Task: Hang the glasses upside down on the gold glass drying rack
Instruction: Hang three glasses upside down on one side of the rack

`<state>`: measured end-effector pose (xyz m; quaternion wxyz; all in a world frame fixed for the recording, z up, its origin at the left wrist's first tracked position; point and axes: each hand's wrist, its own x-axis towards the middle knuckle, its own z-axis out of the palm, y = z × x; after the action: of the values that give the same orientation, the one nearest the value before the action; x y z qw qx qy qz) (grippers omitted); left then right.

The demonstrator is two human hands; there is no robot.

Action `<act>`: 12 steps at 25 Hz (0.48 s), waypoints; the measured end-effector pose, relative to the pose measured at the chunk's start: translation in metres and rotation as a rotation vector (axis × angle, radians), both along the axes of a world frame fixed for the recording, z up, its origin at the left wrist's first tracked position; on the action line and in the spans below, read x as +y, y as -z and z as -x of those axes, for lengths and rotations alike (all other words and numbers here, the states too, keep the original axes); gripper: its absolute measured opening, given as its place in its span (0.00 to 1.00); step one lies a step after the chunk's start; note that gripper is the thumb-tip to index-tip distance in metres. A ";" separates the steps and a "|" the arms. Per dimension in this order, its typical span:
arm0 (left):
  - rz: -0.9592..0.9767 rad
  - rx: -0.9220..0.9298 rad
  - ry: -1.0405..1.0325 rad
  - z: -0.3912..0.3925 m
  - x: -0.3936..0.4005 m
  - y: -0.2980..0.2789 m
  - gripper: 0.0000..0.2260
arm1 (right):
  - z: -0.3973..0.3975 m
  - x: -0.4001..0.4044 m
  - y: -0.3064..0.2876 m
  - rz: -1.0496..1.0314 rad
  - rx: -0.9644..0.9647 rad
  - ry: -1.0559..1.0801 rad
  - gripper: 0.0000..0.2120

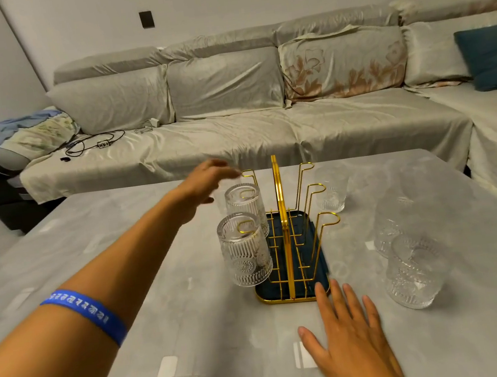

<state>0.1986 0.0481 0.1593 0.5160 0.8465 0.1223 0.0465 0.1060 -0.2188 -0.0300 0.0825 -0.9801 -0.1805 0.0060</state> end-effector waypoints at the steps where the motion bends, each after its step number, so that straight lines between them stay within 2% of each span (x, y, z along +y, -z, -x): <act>1: 0.085 -0.056 -0.111 0.001 0.014 0.006 0.22 | 0.001 0.001 0.000 0.002 -0.019 -0.004 0.39; 3: 0.115 -0.091 -0.314 0.001 0.038 0.029 0.22 | 0.001 0.002 0.000 0.010 -0.030 -0.005 0.39; 5: 0.093 -0.042 -0.401 0.000 0.046 0.064 0.29 | -0.002 0.003 -0.001 0.034 -0.013 -0.001 0.39; 7: 0.101 0.010 -0.396 -0.006 0.045 0.096 0.33 | -0.006 0.006 -0.001 0.079 -0.030 -0.003 0.42; 9: 0.114 0.014 -0.370 -0.020 0.041 0.118 0.33 | -0.010 0.010 0.001 0.036 -0.162 -0.013 0.47; 10: 0.115 0.000 -0.357 -0.029 0.040 0.126 0.33 | -0.013 0.008 0.000 -0.005 -0.136 -0.019 0.48; 12: 0.079 -0.035 -0.331 -0.051 0.037 0.134 0.34 | -0.014 0.006 0.001 -0.111 -0.109 -0.074 0.43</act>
<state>0.2494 0.0852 0.0255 0.5360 0.7931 0.2529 0.1407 0.1197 -0.2124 -0.0315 0.1265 -0.9656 -0.2207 -0.0544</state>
